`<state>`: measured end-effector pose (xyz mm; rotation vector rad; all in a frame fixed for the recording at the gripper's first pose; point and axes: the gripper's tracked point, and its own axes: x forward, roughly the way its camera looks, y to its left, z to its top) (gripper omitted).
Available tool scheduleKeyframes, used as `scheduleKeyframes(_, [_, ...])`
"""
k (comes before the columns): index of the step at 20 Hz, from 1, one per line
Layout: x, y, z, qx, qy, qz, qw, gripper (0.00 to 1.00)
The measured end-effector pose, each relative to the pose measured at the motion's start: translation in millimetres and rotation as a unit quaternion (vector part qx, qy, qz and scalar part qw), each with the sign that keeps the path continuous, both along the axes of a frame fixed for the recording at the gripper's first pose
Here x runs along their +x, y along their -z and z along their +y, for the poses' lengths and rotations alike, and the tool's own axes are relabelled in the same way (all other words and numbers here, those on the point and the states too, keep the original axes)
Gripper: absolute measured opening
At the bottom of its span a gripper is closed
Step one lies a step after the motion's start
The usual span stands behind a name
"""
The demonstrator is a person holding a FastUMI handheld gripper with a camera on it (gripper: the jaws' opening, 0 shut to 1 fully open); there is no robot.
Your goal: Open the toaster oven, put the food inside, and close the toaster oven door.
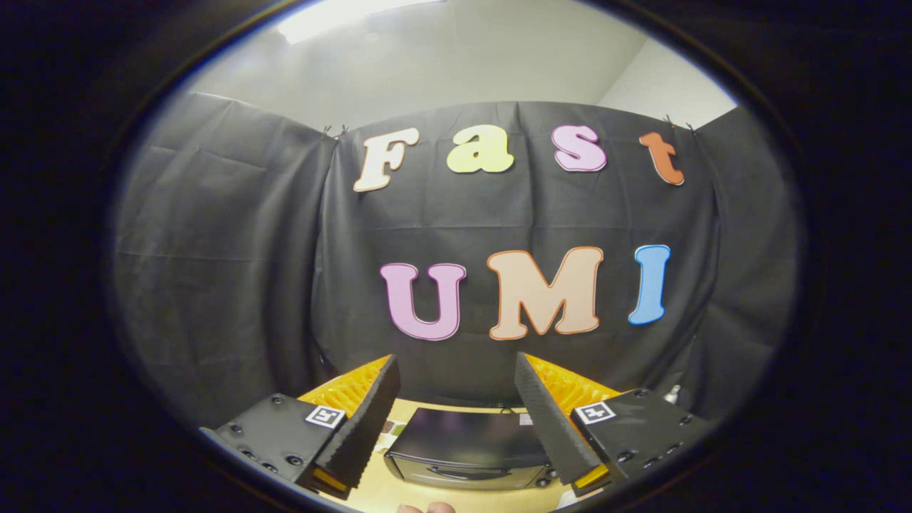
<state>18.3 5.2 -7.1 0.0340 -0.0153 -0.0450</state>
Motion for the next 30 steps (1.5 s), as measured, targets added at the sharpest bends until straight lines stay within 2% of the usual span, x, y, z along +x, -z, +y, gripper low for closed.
scheduleKeyframes(7, [8.3, 31.4, 3.7, -0.004, 0.011, 0.006, 1.0, 1.0])
scheduleKeyframes(15, [42.7, 141.1, -22.0, -0.012, 0.066, 0.046, 0.997, 1.0])
scheduleKeyframes(24, [55.6, 272.9, -34.9, 0.041, 0.101, 0.147, 0.983, 1.0])
scheduleKeyframes(28, [51.4, 305.2, -33.2, 0.044, 0.105, 0.179, 0.977, 1.0])
scheduleKeyframes(30, [52.3, 305.7, -34.5, 0.042, 0.106, 0.172, 0.978, 1.0])
